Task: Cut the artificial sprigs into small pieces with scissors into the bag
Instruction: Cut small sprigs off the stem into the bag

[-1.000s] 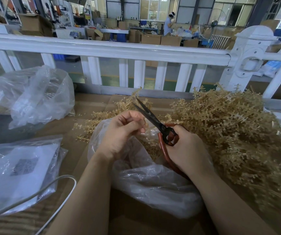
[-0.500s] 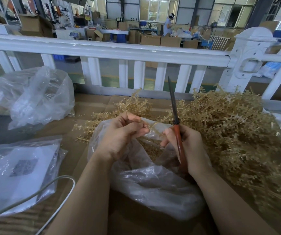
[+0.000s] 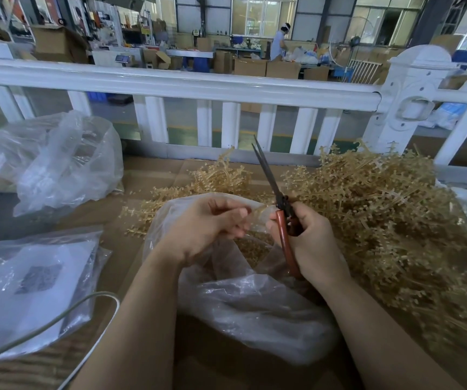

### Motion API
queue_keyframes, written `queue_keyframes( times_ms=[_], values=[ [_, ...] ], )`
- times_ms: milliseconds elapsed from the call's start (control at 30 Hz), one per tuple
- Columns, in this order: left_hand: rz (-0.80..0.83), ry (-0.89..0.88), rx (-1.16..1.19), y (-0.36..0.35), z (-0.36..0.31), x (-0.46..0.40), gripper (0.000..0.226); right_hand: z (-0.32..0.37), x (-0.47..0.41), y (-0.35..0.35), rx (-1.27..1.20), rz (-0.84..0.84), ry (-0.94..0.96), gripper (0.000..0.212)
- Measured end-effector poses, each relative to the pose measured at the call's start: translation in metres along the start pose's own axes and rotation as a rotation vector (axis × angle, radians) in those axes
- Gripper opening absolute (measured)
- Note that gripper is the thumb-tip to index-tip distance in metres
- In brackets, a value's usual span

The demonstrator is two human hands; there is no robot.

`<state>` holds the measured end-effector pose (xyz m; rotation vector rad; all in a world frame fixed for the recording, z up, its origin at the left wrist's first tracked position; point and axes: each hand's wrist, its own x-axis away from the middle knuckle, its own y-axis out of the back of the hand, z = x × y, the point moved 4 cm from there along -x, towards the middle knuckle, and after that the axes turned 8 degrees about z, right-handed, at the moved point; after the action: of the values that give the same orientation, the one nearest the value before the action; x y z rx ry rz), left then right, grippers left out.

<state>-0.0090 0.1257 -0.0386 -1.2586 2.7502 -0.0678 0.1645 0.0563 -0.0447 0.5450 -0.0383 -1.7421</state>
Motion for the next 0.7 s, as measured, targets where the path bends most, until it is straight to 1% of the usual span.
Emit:
queue_keyframes(
  times_ms=[133,200,233,267,333,400,467,567,633,700],
  values=[
    [0.153,0.146,-0.323,-0.002,0.005,0.002,0.011,0.001,0.0,0.001,-0.005,-0.011,-0.005,0.018],
    [0.23,0.188,-0.403,-0.007,0.005,0.004,0.006,0.001,0.0,0.002,-0.01,-0.027,-0.011,0.016],
    [0.248,0.179,-0.393,-0.008,0.004,0.004,0.007,0.001,0.0,0.002,-0.016,-0.032,-0.013,0.014],
    [0.252,0.147,-0.34,-0.009,0.002,0.004,0.007,0.001,0.0,0.002,-0.02,-0.035,-0.016,0.013],
    [0.211,0.044,-0.142,-0.01,-0.004,0.004,0.01,0.002,0.001,0.003,-0.045,-0.048,-0.02,0.014],
    [0.113,-0.055,0.066,-0.009,-0.01,0.003,0.014,0.002,0.001,0.004,-0.083,-0.065,-0.028,0.017],
    [0.006,-0.129,0.2,-0.008,-0.013,0.001,0.015,0.001,0.001,0.005,-0.081,-0.078,-0.038,0.02],
    [-0.125,-0.207,0.289,-0.008,-0.015,-0.003,0.014,-0.001,0.002,0.004,-0.019,-0.074,-0.049,0.019],
    [-0.16,-0.241,0.314,-0.007,-0.014,-0.004,0.017,-0.002,0.002,0.003,0.038,-0.079,-0.045,0.017],
    [-0.176,-0.253,0.346,-0.006,-0.014,-0.004,0.024,-0.004,0.002,0.004,0.09,-0.105,-0.049,0.019]
  ],
)
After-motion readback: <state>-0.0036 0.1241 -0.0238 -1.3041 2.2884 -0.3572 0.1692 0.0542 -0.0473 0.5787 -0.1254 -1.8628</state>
